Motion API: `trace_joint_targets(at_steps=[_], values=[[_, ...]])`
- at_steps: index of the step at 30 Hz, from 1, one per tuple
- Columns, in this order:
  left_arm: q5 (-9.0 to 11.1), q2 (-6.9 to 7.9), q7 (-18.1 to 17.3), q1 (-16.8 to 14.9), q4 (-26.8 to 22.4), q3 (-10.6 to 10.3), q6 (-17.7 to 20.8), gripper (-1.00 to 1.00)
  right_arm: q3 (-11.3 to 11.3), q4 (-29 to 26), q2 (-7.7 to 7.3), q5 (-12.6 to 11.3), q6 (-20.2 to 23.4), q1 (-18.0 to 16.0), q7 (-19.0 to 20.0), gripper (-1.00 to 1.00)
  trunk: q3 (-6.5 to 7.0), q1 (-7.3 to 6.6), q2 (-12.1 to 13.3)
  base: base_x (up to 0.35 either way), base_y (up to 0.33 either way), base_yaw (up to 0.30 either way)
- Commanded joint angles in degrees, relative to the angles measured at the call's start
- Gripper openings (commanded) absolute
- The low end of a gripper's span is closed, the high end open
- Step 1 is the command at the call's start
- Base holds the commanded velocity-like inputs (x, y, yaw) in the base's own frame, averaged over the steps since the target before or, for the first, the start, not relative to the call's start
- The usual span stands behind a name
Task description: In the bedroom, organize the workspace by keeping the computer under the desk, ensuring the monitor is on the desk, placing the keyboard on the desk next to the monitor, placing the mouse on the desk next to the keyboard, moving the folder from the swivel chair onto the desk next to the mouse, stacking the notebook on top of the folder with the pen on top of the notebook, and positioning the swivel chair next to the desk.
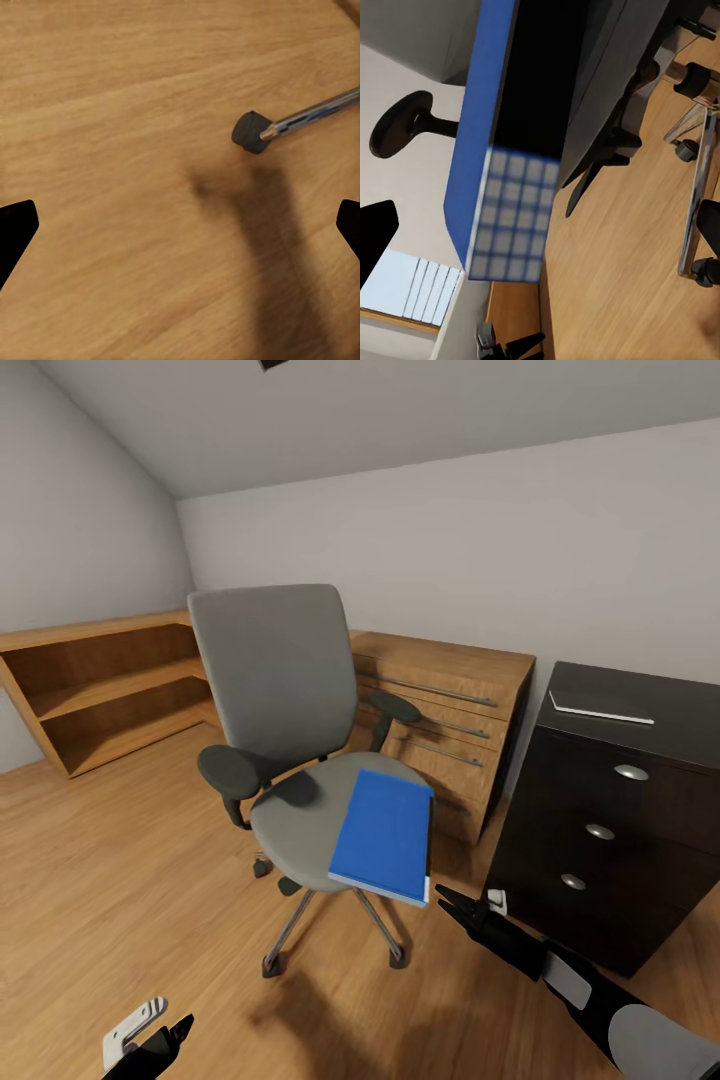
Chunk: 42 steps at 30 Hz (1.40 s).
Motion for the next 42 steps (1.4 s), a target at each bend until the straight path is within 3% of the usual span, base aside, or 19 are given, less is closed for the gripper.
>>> trace_joint_targets(at_steps=[1, 4, 11, 42], values=[[0.6, 0.01, 0.4, 0.0, -0.1, 0.0, 0.3, 1.00, 0.3, 0.0, -0.04, -0.6, 0.6, 0.0, 0.1, 1.00, -0.05, -0.01, 0.0, 0.002, 0.007, 0.000], [0.6, 0.01, 0.4, 0.0, -0.1, 0.0, 0.2, 1.00, 0.3, 0.0, -0.04, -0.6, 0.6, 0.0, 0.1, 1.00, -0.05, -0.01, 0.0, 0.001, 0.004, 0.000], [0.6, 0.01, 0.4, 0.0, -0.1, 0.0, 0.2, 1.00, 0.3, 0.1, -0.04, -0.6, 0.6, 0.0, 0.1, 1.00, 1.50, -0.19, 0.1, 0.000, 0.001, 0.000], [0.7, 0.01, 0.4, 0.0, -0.1, -0.1, 0.2, 1.00, 0.3, 0.1, 0.02, -0.6, 0.6, 0.0, 0.1, 1.00, 1.50, -0.19, 0.1, 0.006, 0.000, 0.000]])
